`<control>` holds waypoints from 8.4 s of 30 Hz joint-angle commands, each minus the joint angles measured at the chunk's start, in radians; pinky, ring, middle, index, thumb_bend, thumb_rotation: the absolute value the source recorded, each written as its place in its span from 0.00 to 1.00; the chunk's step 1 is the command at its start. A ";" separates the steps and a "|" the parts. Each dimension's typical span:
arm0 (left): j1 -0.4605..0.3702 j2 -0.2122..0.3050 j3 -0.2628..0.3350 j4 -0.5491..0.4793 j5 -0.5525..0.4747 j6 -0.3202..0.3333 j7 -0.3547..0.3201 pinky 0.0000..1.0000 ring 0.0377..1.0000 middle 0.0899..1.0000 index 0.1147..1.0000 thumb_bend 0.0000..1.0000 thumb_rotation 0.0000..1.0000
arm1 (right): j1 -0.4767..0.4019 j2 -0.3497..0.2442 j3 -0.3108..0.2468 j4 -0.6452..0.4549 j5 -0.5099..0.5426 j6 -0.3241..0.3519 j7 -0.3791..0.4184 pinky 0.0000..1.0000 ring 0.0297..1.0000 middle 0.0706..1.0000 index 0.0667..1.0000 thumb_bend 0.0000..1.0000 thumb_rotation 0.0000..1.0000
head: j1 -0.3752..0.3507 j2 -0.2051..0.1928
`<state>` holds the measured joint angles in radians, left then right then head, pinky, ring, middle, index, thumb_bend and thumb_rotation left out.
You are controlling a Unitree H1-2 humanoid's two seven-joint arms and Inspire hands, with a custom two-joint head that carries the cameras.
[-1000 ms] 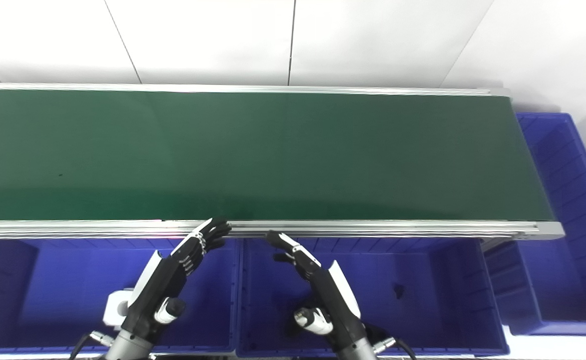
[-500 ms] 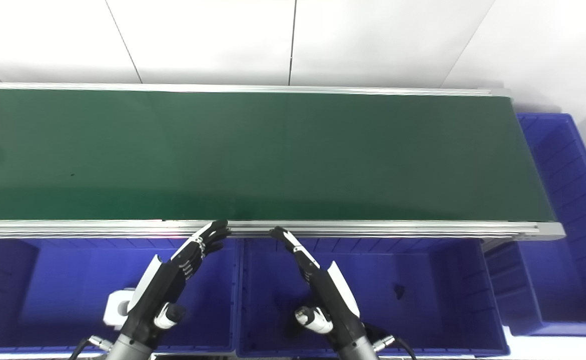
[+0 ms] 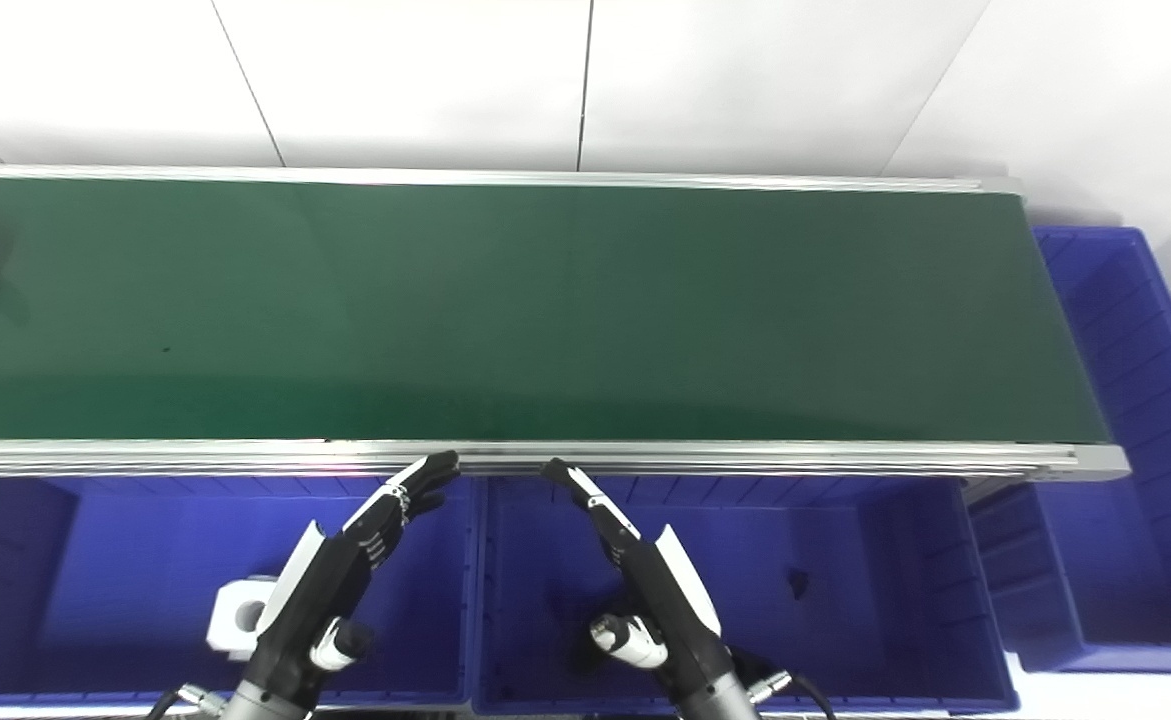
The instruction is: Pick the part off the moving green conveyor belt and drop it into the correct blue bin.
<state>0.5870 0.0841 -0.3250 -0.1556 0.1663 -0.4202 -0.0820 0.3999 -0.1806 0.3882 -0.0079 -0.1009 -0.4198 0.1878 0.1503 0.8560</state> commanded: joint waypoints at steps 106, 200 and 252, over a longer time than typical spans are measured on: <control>-0.037 0.014 -0.034 0.091 0.018 -0.049 0.047 0.86 0.90 0.88 0.86 1.00 0.99 | -0.028 -0.014 0.026 0.075 0.004 -0.050 -0.056 0.95 0.97 0.95 0.91 1.00 1.00 | 0.098 -0.102; -0.192 0.087 -0.286 -0.201 0.081 -0.039 0.234 0.78 0.82 0.81 0.75 1.00 0.79 | -0.092 0.007 -0.125 0.276 0.116 -0.050 0.170 1.00 1.00 1.00 1.00 1.00 0.97 | 0.422 -0.348; -0.707 0.157 0.199 0.043 0.755 0.307 0.135 0.85 0.87 0.84 0.77 0.99 0.57 | -0.103 0.017 -0.095 0.280 0.083 -0.050 0.113 1.00 1.00 1.00 0.97 1.00 0.97 | 0.373 -0.349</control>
<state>-0.0867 0.2311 -0.1356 -0.0999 0.9188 -0.1255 0.0158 0.2949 -0.1675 0.2888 0.2918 -0.0214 -0.4219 0.3033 0.5246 0.5062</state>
